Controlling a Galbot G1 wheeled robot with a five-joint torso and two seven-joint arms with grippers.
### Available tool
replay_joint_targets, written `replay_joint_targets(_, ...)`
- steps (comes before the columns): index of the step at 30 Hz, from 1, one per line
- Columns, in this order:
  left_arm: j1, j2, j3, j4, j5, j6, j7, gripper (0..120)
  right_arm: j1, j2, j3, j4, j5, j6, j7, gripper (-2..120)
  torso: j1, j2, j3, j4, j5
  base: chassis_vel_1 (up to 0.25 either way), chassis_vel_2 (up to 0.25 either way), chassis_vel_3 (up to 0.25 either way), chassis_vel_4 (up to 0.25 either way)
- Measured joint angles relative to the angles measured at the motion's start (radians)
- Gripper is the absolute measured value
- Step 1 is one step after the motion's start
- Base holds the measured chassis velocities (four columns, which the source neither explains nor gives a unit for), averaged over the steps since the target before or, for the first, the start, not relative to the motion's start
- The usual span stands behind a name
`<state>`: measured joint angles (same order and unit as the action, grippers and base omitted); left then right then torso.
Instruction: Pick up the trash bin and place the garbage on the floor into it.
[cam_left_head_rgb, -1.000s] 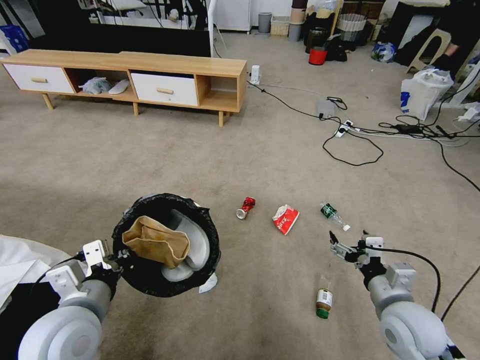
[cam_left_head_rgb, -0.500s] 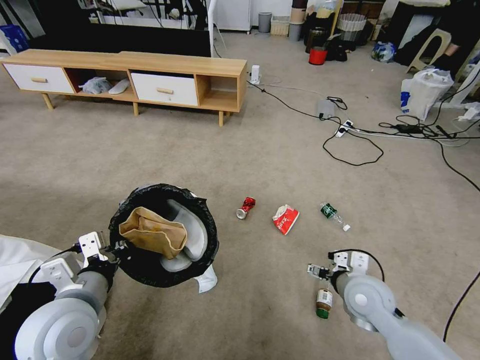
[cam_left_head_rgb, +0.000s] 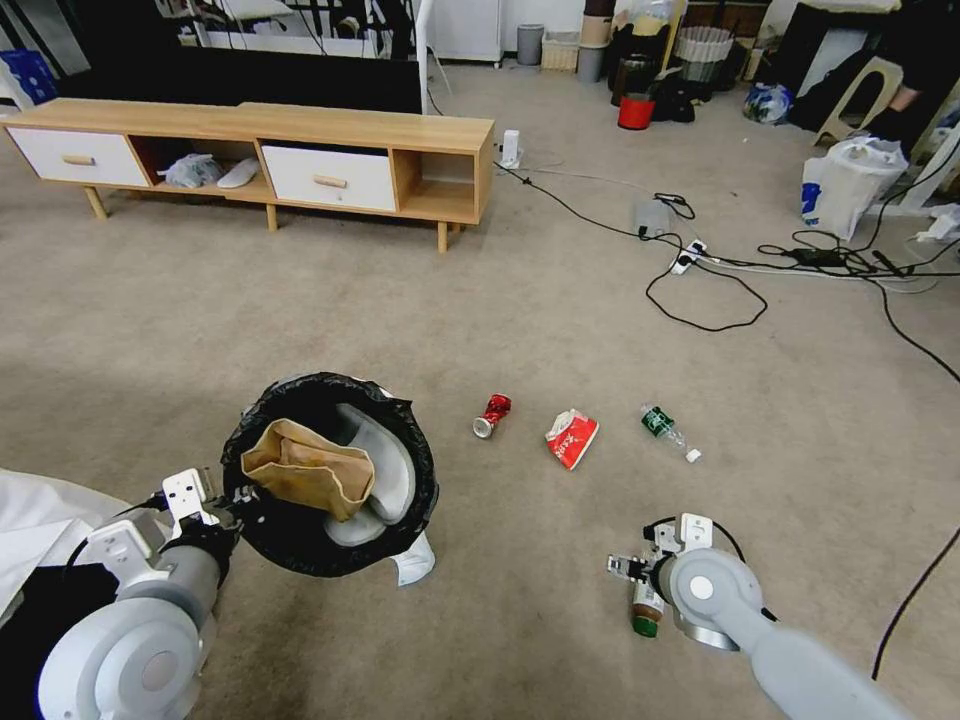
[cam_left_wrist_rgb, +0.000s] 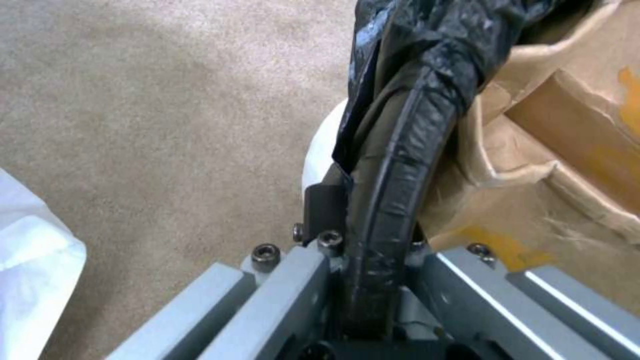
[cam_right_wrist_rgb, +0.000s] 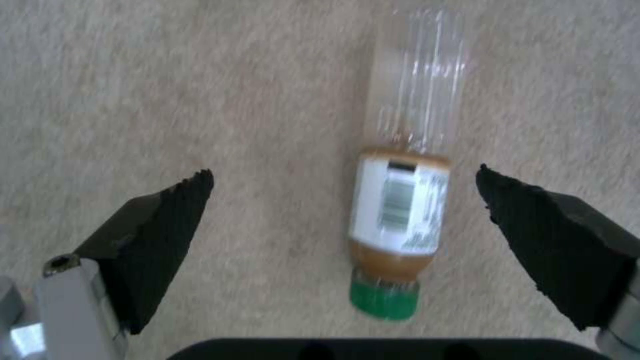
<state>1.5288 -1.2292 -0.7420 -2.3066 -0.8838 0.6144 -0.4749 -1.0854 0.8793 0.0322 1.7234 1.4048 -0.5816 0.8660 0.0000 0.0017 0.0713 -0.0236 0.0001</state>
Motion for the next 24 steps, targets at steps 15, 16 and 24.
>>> replay_joint_targets(15, 0.016, 0.007, -0.001, 0.002, 0.008, -0.004, 0.01, 0, 0.007, 0.051, 0.034, -0.117, -0.053, 0.019, -0.043, 100, 0.0, 0.0, 0.0, 0.0001, -0.0001, 0.0, 0.0, 0.0, 0.0)
replay_joint_targets(16, 0.019, 0.008, -0.002, 0.003, 0.009, -0.004, 0.011, 0, 0.005, 0.061, 0.038, -0.132, -0.062, 0.021, -0.043, 100, 0.0, 0.0, 0.0, 0.0001, -0.0001, 0.0, 0.0, 0.0, 0.0)
replay_joint_targets(24, 0.02, 0.016, -0.007, 0.005, 0.008, -0.006, 0.012, 0, -0.001, 0.101, 0.054, -0.186, -0.108, 0.034, -0.06, 100, 0.0, 0.0, 0.0, 0.0001, -0.0003, 0.0, 0.0, 0.0, 0.0)
